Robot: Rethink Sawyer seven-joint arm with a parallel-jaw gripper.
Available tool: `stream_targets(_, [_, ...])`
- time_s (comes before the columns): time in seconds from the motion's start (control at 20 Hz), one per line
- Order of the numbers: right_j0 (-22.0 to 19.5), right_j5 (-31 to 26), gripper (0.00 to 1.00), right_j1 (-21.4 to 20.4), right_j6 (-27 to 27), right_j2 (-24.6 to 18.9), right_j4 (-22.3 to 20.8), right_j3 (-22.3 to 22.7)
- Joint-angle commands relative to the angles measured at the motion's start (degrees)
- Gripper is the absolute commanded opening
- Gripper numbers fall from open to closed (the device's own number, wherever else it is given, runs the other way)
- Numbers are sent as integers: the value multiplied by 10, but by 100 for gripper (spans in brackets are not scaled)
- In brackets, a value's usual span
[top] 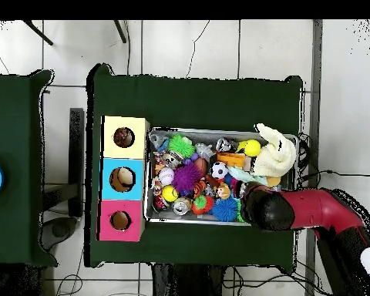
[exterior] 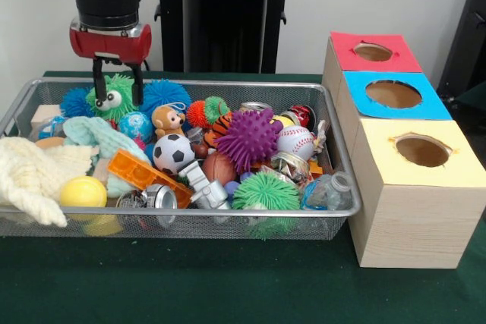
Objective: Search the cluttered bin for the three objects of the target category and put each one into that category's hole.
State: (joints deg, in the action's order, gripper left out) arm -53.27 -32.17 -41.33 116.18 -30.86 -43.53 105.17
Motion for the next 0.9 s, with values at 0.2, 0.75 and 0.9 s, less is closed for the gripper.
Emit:
stream_targets(0.2, [3, -26, 100, 24, -58, -9, 10, -3])
stream_targets(0.75, [-13, -56, 100, 13, -85, -17, 39, -10])
stream_targets(0.9, [-12, -55, 100, 12, -83, -14, 41, -10])
